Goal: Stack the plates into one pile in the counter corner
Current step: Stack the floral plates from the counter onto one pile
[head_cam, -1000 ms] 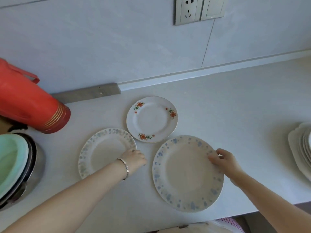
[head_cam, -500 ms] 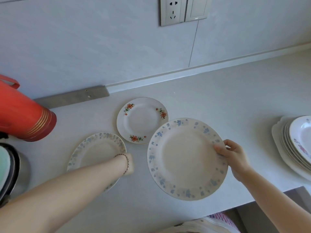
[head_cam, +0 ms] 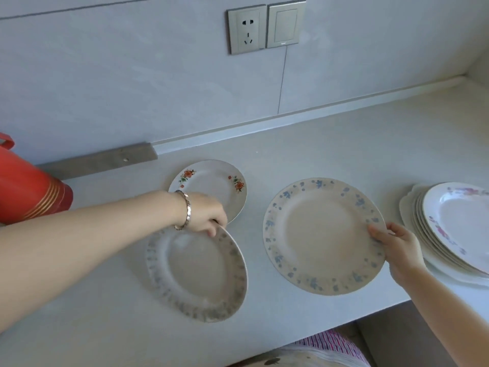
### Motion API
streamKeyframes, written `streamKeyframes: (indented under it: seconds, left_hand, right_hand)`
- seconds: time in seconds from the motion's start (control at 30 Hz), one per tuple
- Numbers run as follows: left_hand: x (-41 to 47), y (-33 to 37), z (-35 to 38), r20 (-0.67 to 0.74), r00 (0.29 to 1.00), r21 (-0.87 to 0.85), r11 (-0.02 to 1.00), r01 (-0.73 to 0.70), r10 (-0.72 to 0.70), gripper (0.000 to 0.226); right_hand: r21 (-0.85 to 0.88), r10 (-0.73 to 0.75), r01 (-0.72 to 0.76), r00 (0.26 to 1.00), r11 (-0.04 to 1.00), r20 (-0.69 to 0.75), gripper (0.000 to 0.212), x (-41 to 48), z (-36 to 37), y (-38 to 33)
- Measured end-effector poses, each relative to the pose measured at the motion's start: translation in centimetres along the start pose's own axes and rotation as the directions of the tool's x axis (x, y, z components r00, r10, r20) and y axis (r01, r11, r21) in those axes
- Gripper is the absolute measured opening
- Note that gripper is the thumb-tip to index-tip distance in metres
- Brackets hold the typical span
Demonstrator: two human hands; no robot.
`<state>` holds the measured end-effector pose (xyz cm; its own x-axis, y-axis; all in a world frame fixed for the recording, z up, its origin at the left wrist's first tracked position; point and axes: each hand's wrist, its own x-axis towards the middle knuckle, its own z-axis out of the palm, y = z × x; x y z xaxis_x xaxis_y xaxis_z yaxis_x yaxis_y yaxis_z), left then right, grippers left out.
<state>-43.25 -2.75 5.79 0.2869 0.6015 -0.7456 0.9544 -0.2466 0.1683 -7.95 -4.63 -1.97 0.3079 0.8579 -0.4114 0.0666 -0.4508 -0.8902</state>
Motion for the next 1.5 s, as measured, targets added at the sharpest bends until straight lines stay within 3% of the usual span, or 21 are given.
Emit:
streamKeyframes:
  seconds: [0.07,0.13,0.23,0.3,0.43,0.53,0.67,0.87,1.1,1.17,1.33,1.5]
  left_hand:
    - [0.4,0.5,-1.1,-0.174,0.984,-0.120,0.990,-0.070,0.048,0.016]
    - [1.1,1.5,-1.5,-0.313,0.950,-0.305,0.949,-0.080,-0.021,0.030]
    - [3.3,4.1,-1.3,-0.499,0.855,-0.596,0.772,-0.220,-0.142,0.032]
    - [4.6,7.0,-1.3,-0.552,0.778,-0.750,0.587,-0.306,-0.299,0.035]
    - [7.9,14.2,-1.0,-0.428,0.632,-0.900,0.245,-0.360,-0.645,0.033]
    - [10.8,19.5,-1.6,-0.218,0.598,-0.956,0.048,-0.288,-0.771,0.038]
    - [14.4,24.8,-3.0,-0.083,0.572,-0.991,0.005,-0.135,-0.816,0.040]
    - [16.7,30.3,-4.5,0.033,0.568,-0.998,-0.061,-0.030,-0.822,0.036]
    - [17.3,31.2,-5.8,0.073,0.537,-0.993,-0.010,0.119,-0.840,0.046]
    - [17.4,31.2,-6.1,0.051,0.533,-0.993,0.013,0.116,-0.844,0.042]
    - [17.9,30.5,-6.0,0.053,0.543,-0.998,-0.060,0.005,-0.838,0.040]
    - [18.3,29.4,-6.4,0.038,0.595,-0.990,-0.112,-0.087,-0.803,0.034]
  right_hand:
    - [0.018,-0.017,0.019,0.996,1.000,-0.087,0.019,0.5,-1.7,-0.5]
    - [0.035,-0.026,0.033,0.986,0.999,-0.167,0.021,1.2,-3.6,-0.8]
    - [0.064,-0.036,0.056,0.962,0.996,-0.269,0.025,2.3,-7.5,-0.8]
    - [0.096,-0.032,0.067,0.943,0.993,-0.330,0.026,3.2,-10.5,-0.7]
    - [0.194,0.067,0.017,0.906,0.981,-0.419,0.029,5.8,-17.4,0.0]
    - [0.240,0.124,-0.017,0.890,0.971,-0.439,0.029,7.5,-22.6,1.1]
    - [0.255,0.135,-0.022,0.889,0.967,-0.438,0.031,9.5,-27.7,2.0]
    - [0.286,0.223,-0.113,0.892,0.952,-0.393,0.031,11.8,-31.3,4.3]
    - [0.193,0.216,-0.149,0.891,0.970,-0.400,0.020,13.1,-30.7,6.0]
    - [0.084,0.171,-0.149,0.879,0.985,-0.444,0.018,13.1,-30.2,6.1]
    - [-0.076,0.107,-0.159,0.884,0.984,-0.456,0.023,13.2,-29.0,5.9]
    - [-0.355,0.014,-0.178,0.909,0.918,-0.417,0.048,13.5,-28.2,6.3]
